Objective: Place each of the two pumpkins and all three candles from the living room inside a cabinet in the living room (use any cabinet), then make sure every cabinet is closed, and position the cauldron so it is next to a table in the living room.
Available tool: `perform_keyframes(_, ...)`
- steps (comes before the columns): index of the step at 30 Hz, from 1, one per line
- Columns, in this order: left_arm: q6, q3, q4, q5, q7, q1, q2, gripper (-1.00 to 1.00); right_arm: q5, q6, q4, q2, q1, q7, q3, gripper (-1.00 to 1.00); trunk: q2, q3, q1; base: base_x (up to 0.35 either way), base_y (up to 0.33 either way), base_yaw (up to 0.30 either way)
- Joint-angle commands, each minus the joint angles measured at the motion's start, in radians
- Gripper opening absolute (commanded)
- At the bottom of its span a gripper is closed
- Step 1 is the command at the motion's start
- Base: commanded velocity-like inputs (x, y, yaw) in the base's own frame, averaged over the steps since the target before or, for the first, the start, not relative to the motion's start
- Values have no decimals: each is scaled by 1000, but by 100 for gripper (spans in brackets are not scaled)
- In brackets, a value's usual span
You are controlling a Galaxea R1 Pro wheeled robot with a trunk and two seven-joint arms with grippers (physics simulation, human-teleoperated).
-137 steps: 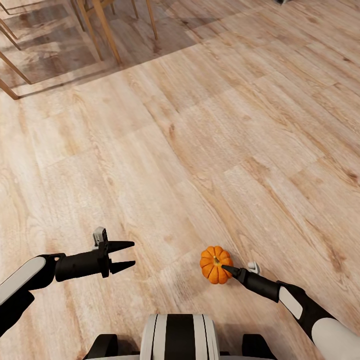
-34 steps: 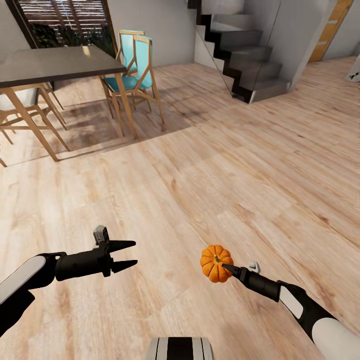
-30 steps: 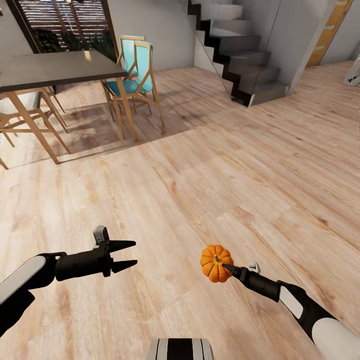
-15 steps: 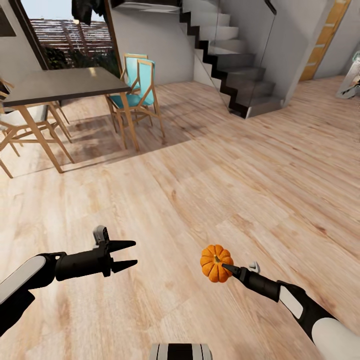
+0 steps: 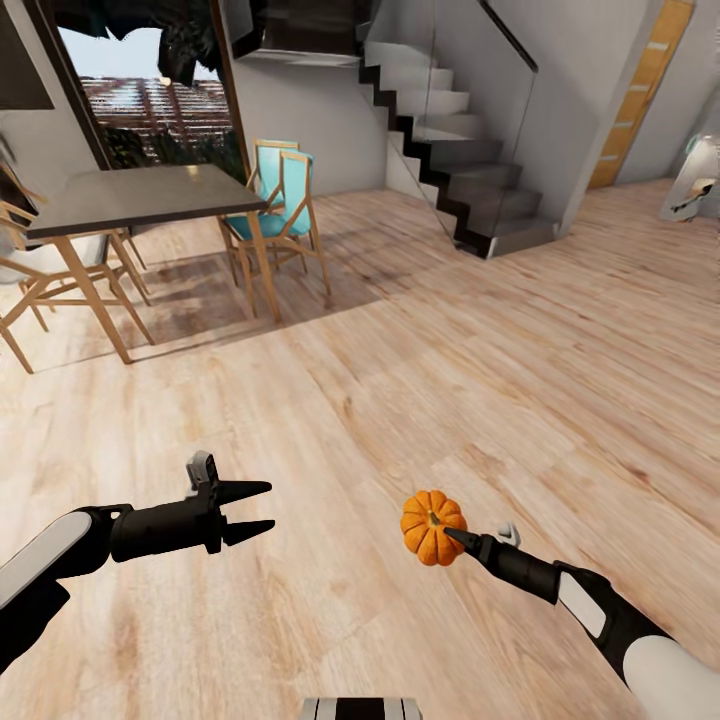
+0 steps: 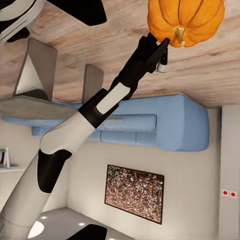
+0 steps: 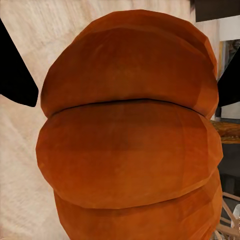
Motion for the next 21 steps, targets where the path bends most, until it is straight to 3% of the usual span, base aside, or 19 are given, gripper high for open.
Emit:
perform_keyframes(1, 0, -2, 1, -8, -10, -1, 1, 100, -10, 8, 0, -1, -1, -3, 5, -100, 0, 3, -1, 0, 0, 0)
perform_keyframes(9, 0, -2, 1, -8, -10, -1, 1, 100, -9, 9, 1, 3, -1, -8, 4, -100, 2, 36, -4, 0, 0, 49)
perform_keyframes(21, 0, -2, 1, -8, -10, -1, 1, 100, -8, 9, 1, 6, -1, -8, 4, -100, 5, 90, -10, 0, 0, 261)
